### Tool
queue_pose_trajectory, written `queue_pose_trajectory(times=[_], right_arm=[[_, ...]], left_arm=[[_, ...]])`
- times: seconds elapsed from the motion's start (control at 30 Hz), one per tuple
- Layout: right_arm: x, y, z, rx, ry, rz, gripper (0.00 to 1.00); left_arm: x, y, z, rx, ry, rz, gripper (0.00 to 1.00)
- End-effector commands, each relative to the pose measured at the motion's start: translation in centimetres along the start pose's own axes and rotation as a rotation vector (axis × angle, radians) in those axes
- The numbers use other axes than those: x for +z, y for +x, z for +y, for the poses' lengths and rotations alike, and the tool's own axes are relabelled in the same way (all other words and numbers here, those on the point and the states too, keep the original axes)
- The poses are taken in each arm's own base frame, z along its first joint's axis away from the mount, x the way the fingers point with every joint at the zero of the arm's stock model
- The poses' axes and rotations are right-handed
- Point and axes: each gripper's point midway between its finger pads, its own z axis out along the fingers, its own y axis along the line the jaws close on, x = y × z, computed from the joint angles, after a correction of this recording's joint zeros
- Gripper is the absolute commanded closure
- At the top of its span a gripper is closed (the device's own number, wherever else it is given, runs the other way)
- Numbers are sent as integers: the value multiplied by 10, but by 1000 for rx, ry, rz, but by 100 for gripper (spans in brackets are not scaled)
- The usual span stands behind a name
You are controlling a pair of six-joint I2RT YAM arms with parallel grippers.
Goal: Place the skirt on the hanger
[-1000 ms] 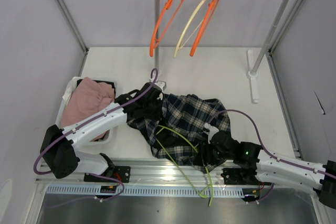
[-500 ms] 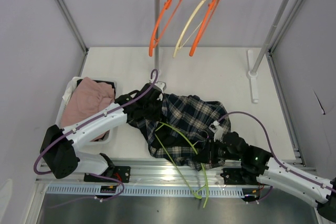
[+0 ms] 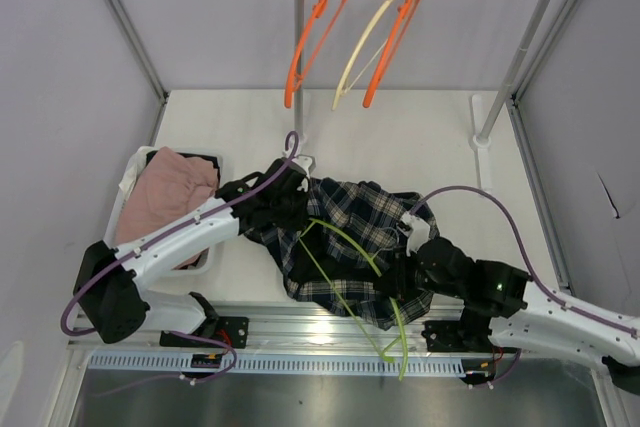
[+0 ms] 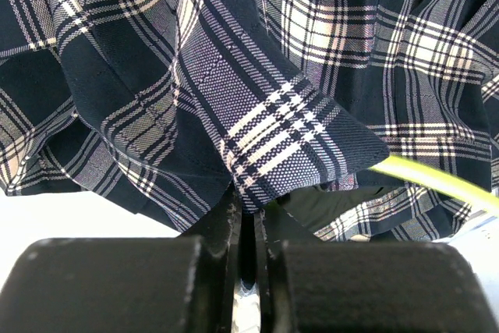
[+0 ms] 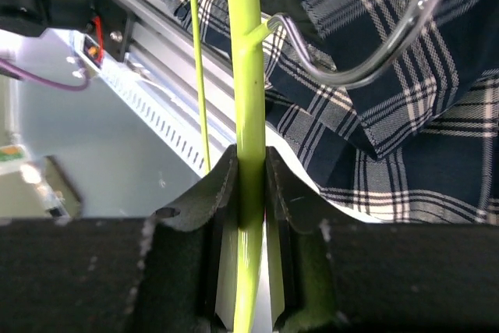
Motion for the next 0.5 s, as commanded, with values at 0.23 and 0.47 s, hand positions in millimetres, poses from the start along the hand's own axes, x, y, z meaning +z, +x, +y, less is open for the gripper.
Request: queue_pose_trajectory(times=[0.23,0.47], right_arm=[[14,-50,35,-369,304,-168,100],[17,-72,61,-505,375,-294,100]], left_arm=[[-42,-25,-19,0,76,-78,100],[-70,-35,-24,-6,99,-121,100]])
